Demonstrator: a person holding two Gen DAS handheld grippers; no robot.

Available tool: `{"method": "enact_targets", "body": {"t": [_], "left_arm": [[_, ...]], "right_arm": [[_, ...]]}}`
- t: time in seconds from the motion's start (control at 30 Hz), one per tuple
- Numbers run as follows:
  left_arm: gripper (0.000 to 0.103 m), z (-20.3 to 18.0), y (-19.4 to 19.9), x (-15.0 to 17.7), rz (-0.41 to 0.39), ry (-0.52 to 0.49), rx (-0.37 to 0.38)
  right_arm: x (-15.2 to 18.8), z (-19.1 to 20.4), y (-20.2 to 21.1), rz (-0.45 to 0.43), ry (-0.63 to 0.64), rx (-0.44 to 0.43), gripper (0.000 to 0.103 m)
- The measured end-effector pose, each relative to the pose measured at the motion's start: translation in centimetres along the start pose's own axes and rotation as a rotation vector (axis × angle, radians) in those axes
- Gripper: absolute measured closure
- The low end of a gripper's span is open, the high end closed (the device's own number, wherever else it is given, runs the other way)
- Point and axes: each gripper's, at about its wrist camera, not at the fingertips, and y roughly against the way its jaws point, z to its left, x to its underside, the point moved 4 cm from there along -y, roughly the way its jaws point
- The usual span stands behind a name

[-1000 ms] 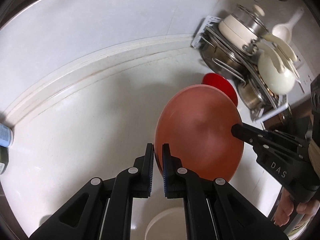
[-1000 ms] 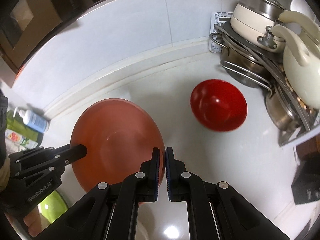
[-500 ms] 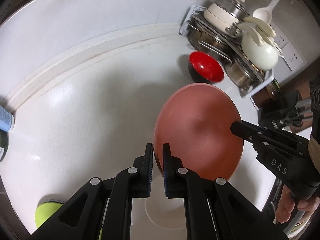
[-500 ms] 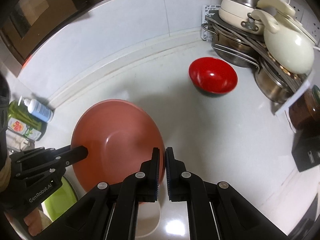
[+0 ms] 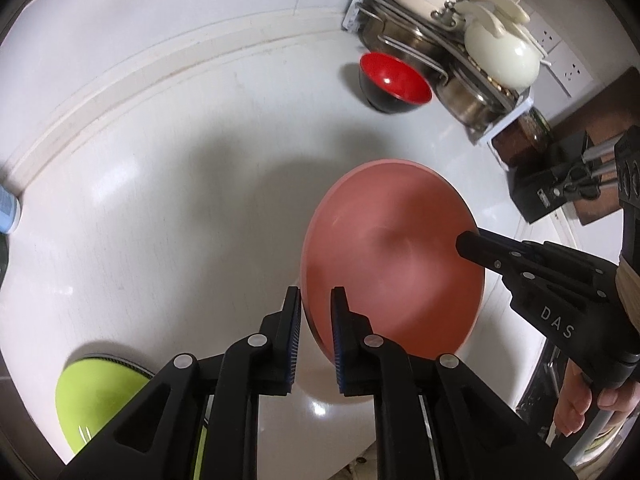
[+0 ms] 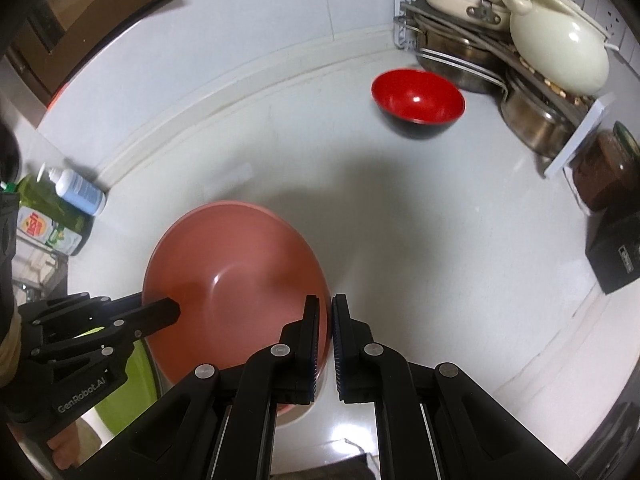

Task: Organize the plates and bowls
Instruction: 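Lower the pink bowl into the white bowl with both grippers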

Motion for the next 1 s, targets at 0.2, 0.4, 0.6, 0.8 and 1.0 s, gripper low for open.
{"method": "enact_targets", "body": {"t": [0.2,0.4,0.6,0.8,1.0], "left_arm": [[0.089,0.6,-0.9,1.6,0.050,0.021,0.013],[0.087,1.3,-1.5,2.7,0.082,0.043,0.012],[0.087,1.8,-2.1,3.7,0.116,0.058,0.022],[0.086,2.0,-2.3,3.9,0.118,0.058,0.018],[0.087,2.0,-3.0,3.8,0.122,0.049,0.008]], "right_arm": [[1.8,0.5,-1.0,0.042,0.008,0.004,0.094],[3.2,1.0,-2.2,0.090,0.021,-0.003,0.094],[3.7,1.3,-2.9,0.113,0.039,0.006,0.094],[4.0,1.2,-3.6,0.134,0.056,0.011,0.094],[4.1,1.5,-4.1,0.146,0.058,0.014,0.094]]}}
